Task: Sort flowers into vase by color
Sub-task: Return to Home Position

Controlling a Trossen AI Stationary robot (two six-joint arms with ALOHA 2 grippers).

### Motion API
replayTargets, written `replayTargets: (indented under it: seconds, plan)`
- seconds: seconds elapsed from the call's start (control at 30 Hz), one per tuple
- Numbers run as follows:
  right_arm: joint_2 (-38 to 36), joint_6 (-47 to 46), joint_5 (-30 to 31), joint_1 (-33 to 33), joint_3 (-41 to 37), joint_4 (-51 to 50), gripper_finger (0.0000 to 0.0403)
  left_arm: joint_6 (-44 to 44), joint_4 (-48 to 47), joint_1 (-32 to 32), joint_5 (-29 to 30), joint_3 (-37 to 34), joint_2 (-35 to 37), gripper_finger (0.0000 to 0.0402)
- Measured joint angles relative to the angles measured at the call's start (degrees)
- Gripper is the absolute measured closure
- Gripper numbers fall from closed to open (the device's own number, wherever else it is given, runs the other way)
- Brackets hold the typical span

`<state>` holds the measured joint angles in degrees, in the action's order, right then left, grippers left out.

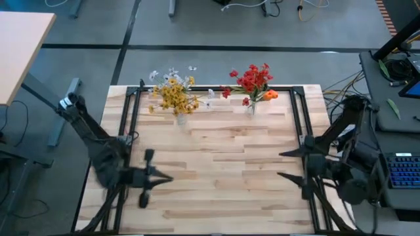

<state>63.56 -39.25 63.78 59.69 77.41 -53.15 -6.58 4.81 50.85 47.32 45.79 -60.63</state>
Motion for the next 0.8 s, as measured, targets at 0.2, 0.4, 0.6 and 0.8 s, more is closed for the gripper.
replayTargets:
  seconds: [0.2, 0.4, 0.6, 0.8]
  plan:
    - [-0.8, 6.1, -3.7, -4.6, -8.5, 14.5, 0.0109, -4.7, 11.0, -16.0, -30.6, -7.2, 0.5, 0.0401]
    - [-2.1, 28.4, -19.1, -11.3, -16.5, 40.3, 0.0082, -1.4, -0.9, -25.4, -33.1, -7.6, 7.7, 0.0401]
    - [-9.4, 35.5, -27.3, -17.1, -25.6, 51.3, 0.0080, 0.7, -6.7, -25.9, -33.0, -11.7, 19.3, 0.0401]
    - [-18.4, 37.6, -35.0, -23.5, -36.3, 62.7, 0.0080, -1.3, 1.6, -26.5, -32.7, -23.0, 31.3, 0.0402]
